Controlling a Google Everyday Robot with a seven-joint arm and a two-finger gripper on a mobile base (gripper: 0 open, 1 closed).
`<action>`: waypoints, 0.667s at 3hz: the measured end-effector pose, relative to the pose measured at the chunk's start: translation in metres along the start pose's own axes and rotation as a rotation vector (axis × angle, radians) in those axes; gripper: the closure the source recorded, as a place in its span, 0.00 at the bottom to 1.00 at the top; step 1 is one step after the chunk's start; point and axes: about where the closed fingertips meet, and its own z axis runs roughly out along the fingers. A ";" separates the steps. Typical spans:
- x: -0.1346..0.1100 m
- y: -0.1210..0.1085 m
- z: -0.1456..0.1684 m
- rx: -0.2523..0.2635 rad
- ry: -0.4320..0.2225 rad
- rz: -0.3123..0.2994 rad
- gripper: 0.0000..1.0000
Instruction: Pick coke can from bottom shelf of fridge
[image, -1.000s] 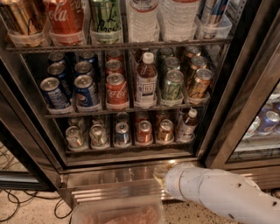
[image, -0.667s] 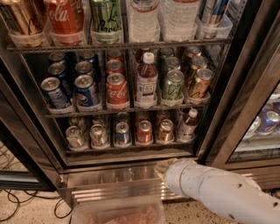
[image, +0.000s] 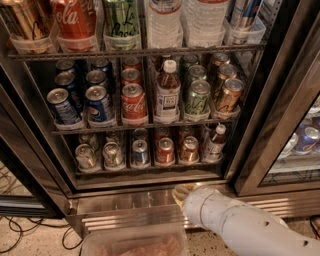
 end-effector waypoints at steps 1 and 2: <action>-0.005 -0.002 0.019 0.021 -0.078 -0.012 1.00; -0.010 -0.006 0.035 0.035 -0.146 -0.020 1.00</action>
Offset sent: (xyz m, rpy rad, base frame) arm 0.0455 0.0205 -0.0203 0.1242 -0.2008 0.0269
